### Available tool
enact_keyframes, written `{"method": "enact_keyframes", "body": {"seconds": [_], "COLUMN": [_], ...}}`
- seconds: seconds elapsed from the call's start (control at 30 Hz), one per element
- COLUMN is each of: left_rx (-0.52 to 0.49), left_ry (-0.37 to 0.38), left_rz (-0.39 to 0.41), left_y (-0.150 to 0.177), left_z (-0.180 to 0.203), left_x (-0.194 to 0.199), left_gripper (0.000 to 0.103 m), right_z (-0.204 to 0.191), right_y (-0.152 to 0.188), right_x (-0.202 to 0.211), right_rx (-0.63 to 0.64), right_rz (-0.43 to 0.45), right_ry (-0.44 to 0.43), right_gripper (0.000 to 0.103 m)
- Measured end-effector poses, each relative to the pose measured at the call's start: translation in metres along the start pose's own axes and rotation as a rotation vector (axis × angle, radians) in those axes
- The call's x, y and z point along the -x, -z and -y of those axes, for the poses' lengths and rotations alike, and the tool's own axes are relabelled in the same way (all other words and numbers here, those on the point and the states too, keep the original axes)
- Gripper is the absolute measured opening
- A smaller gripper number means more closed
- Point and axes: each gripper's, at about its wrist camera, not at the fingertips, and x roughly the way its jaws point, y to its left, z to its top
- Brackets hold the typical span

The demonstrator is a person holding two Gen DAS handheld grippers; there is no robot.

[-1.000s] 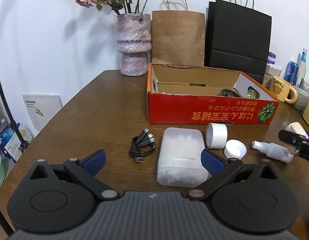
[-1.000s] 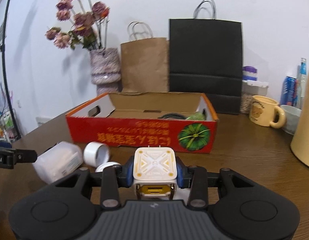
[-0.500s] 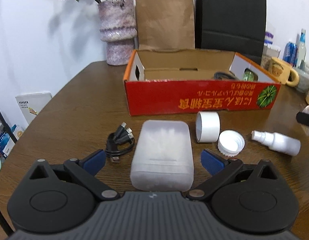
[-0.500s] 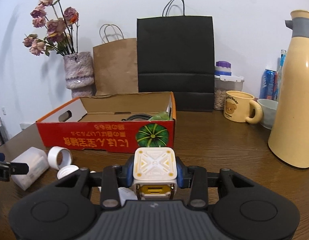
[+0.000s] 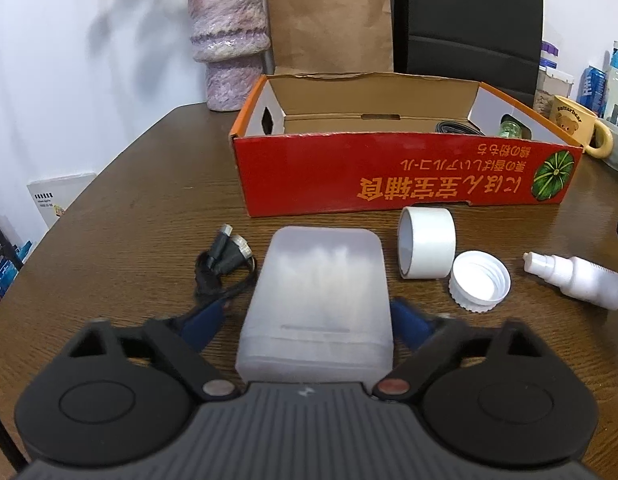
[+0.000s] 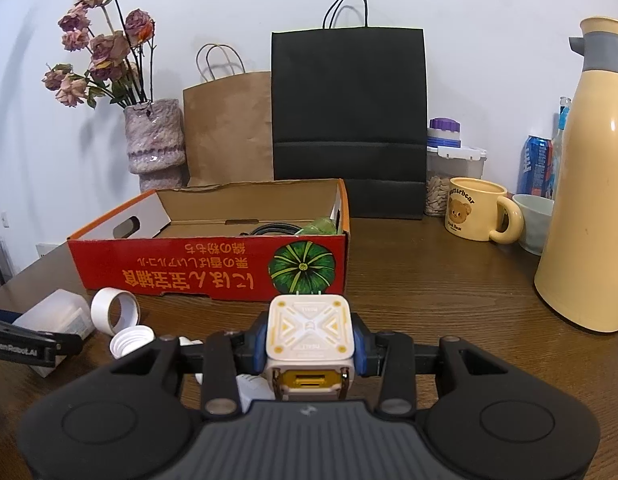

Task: Organize rigid objects
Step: 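Grasp the cream cube charger with the right tool while the left tool grasps the white container, then carry the white container and cube charger over the box with both tools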

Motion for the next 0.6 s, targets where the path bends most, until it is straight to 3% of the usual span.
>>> {"method": "enact_keyframes", "body": {"seconds": [0.07,0.6], "left_rx": [0.013,0.042], "left_ry": [0.032,0.009], "left_rz": [-0.001,0.085], "left_y": [0.001,0.006], "left_z": [-0.001,-0.004], "left_x": [0.0,0.024], "left_gripper": [0.067,0.066], "right_z": [-0.001,-0.004], "right_y": [0.001,0.003], "right_x": [0.0,0.009], "right_rx": [0.003,0.011], "right_rz": [-0.002,0.029], "right_ry": [0.0,0.014], "right_gripper": [0.038,0.038]}}
